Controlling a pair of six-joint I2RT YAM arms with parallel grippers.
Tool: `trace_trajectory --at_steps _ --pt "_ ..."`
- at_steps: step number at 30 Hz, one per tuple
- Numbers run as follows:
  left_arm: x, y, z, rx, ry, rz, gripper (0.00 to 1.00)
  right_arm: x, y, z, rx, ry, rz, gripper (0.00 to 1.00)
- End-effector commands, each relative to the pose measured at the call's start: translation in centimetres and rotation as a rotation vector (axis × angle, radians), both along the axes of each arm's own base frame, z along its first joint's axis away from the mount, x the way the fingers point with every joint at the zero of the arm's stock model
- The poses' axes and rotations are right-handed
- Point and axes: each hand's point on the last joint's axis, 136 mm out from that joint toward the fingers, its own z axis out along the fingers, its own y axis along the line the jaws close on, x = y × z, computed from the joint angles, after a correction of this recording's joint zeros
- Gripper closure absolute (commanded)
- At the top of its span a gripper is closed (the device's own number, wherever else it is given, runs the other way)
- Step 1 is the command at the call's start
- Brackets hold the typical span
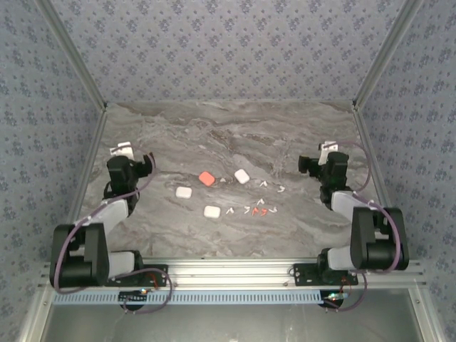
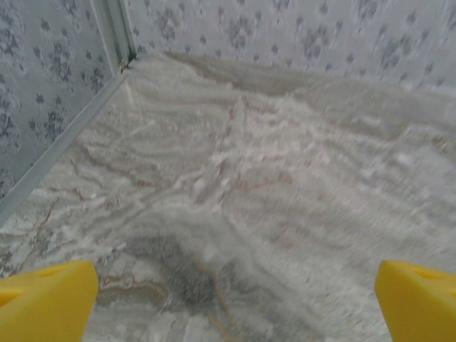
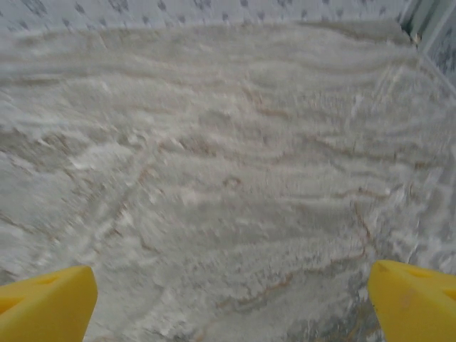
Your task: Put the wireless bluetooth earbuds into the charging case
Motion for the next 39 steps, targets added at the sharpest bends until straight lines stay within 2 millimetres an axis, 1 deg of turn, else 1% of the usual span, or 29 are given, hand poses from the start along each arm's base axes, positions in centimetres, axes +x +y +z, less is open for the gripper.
trace_trajectory --at_steps 1,4,6,8,9,11,14,16,19,20,21,24,27,30,33,39 --pt "-0.9 -2.2 0.8 -0.181 0.056 -0.059 0.01 -1.6 2.9 0.1 0.047 0.118 0.079 0.0" --pt "-1.7 -4.1 1.9 -0.357 0.049 -0.091 0.01 -2.6 5.9 0.2 0.077 0.226 0.127 0.0" --pt "-2.5 -5.4 1.8 -0.456 0.08 -0.109 0.01 -3.2 8.5 0.3 0.102 0.291 0.172 0.0" --pt "-3.3 -6.8 1.4 -0.536 0.122 -0.123 0.01 -4.1 12.1 0.2 0.089 0.365 0.259 0.0" --pt "-3.7 -7.4 1.2 -0.569 0.139 -0.13 0.01 -4.4 13.5 0.0 0.071 0.399 0.293 0.0" --pt "-4.4 -8.8 0.6 -0.624 0.177 -0.147 0.01 -4.9 16.3 -0.6 0.021 0.481 0.357 0.0" --pt "-5.1 -10.3 0.1 -0.657 0.211 -0.178 0.01 -5.4 19.5 -1.8 -0.047 0.57 0.417 0.0" --pt "-5.4 -10.6 -0.2 -0.659 0.22 -0.183 0.01 -5.3 20.7 -2.6 -0.095 0.599 0.433 0.0" --pt "-5.6 -10.6 -0.2 -0.657 0.222 -0.178 0.01 -4.8 22.3 -3.8 -0.137 0.638 0.45 0.01" --pt "-5.6 -10.5 -0.1 -0.653 0.221 -0.179 0.01 -4.9 22.7 -4.5 -0.154 0.658 0.458 0.01" --pt "-5.7 -10.5 -0.1 -0.651 0.22 -0.177 0.01 -4.4 23.4 -4.3 -0.16 0.653 0.468 0.02" --pt "-5.7 -10.4 0.1 -0.645 0.217 -0.172 0.01 -4.4 24.7 -5.5 -0.213 0.685 0.49 0.03" --pt "-5.8 -10.0 0.1 -0.642 0.214 -0.154 0.01 -4.2 25.2 -6.9 -0.258 0.718 0.487 0.04" --pt "-6.0 -9.9 0.4 -0.643 0.203 -0.147 0.01 -3.8 25.7 -7.7 -0.276 0.728 0.484 0.05" --pt "-6.1 -9.6 0.9 -0.636 0.188 -0.138 0.01 -3.5 26.0 -8.5 -0.285 0.745 0.483 0.09" --pt "-6.4 -9.3 1.4 -0.626 0.177 -0.13 0.01 -3.4 26.3 -9.6 -0.291 0.771 0.488 0.21"
